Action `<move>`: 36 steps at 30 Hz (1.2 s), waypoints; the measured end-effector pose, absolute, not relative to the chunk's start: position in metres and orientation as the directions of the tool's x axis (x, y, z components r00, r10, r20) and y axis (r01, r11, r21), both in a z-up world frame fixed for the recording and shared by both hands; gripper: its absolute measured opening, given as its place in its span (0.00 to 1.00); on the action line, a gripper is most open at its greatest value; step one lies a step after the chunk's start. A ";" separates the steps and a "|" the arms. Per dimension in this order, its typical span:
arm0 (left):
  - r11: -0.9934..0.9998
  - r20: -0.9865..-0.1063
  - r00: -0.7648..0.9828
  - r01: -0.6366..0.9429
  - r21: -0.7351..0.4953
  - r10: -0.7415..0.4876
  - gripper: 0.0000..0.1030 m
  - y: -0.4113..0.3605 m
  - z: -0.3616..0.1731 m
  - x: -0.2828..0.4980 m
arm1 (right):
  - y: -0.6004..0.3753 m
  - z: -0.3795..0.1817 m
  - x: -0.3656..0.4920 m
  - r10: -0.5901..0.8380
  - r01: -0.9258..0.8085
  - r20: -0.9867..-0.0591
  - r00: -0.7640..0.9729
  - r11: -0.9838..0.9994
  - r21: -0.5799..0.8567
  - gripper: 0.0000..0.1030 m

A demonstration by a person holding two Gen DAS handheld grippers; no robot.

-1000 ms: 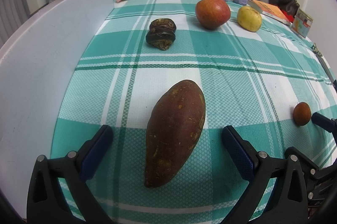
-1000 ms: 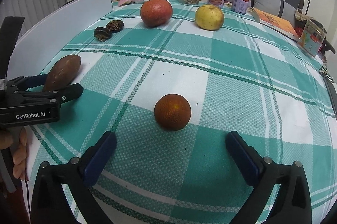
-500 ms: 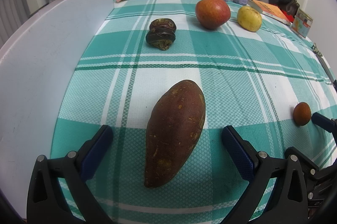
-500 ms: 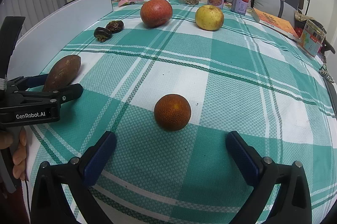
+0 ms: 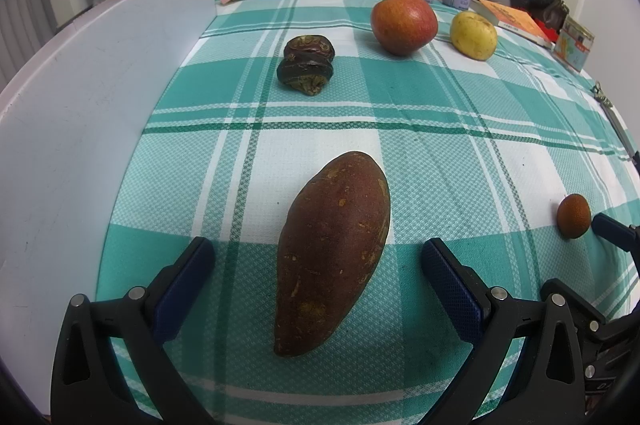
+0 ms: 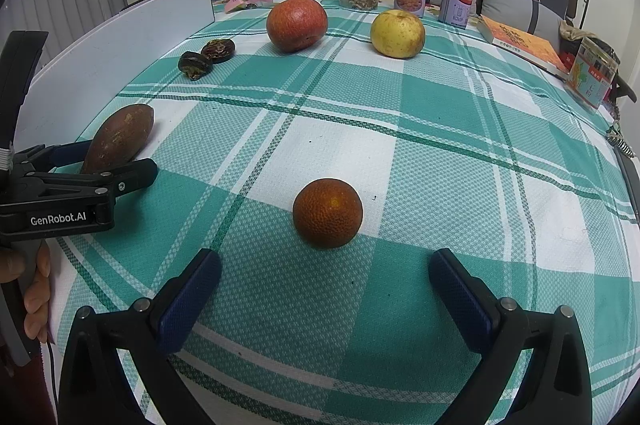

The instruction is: Organize fruits

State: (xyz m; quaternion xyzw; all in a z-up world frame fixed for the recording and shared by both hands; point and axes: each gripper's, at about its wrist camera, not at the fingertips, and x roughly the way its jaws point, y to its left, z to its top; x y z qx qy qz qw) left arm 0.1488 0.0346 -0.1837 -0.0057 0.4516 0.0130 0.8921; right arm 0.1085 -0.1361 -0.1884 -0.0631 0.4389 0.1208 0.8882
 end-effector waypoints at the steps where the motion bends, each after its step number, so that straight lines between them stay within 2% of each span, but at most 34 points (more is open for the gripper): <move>1: 1.000 -0.806 0.592 -0.028 0.002 0.018 1.00 0.035 -0.184 0.149 | -0.136 -0.188 0.109 0.159 -0.270 -0.795 0.586 0.963 -0.006 1.00; 8: 1.000 -0.806 0.591 -0.028 0.000 0.017 1.00 0.035 -0.184 0.149 | -0.136 -0.189 0.108 0.159 -0.270 -0.795 0.586 0.963 -0.006 1.00; 11: 0.999 -0.827 0.560 0.023 -0.034 -0.041 0.99 0.040 -0.180 0.151 | -0.136 -0.188 0.109 0.168 -0.276 -0.799 0.577 0.961 0.003 1.00; 14: 0.987 -0.847 0.507 0.107 -0.119 -0.157 0.99 0.050 -0.172 0.147 | -0.151 -0.181 0.110 0.260 -0.303 -0.807 0.531 0.947 0.106 1.00; 17: 0.980 -0.852 0.487 0.130 -0.149 -0.194 0.98 0.050 -0.166 0.146 | -0.176 -0.173 0.112 0.348 -0.255 -0.793 0.500 0.934 0.249 0.99; 19: 0.986 -0.859 0.489 0.140 -0.092 -0.150 0.96 0.042 -0.165 0.152 | -0.181 -0.170 0.115 0.342 -0.240 -0.804 0.486 0.937 0.253 0.93; 20: 0.988 -0.863 0.488 0.142 -0.067 -0.129 0.87 0.038 -0.166 0.155 | -0.179 -0.167 0.117 0.345 -0.252 -0.808 0.478 0.935 0.250 0.86; 21: 0.988 -0.869 0.481 0.145 -0.049 -0.114 0.68 0.036 -0.167 0.158 | -0.177 -0.167 0.118 0.347 -0.260 -0.811 0.472 0.933 0.248 0.80; 25: 0.988 -0.873 0.479 0.151 -0.021 -0.092 0.49 0.033 -0.163 0.166 | -0.155 -0.161 0.130 0.339 -0.306 -0.823 0.456 0.928 0.212 0.69; 26: 0.988 -0.873 0.479 0.152 -0.018 -0.090 0.41 0.034 -0.162 0.166 | -0.152 -0.161 0.132 0.334 -0.312 -0.822 0.461 0.928 0.202 0.63; 28: 0.989 -0.872 0.481 0.149 -0.025 -0.094 0.41 0.036 -0.163 0.165 | -0.143 -0.165 0.139 0.313 -0.315 -0.838 0.447 0.932 0.180 0.46; 29: 0.989 -0.870 0.483 0.145 -0.033 -0.099 0.41 0.037 -0.163 0.164 | -0.140 -0.170 0.142 0.290 -0.309 -0.855 0.430 0.937 0.162 0.30; 31: 0.990 -0.866 0.486 0.126 -0.065 -0.118 0.41 0.042 -0.159 0.160 | -0.138 -0.169 0.144 0.255 -0.297 -0.862 0.438 0.946 0.129 0.29; 36: 0.960 -0.819 0.504 0.099 -0.262 -0.275 0.41 0.062 -0.111 0.143 | -0.139 -0.136 0.141 0.339 -0.287 -0.834 0.435 0.930 0.228 0.29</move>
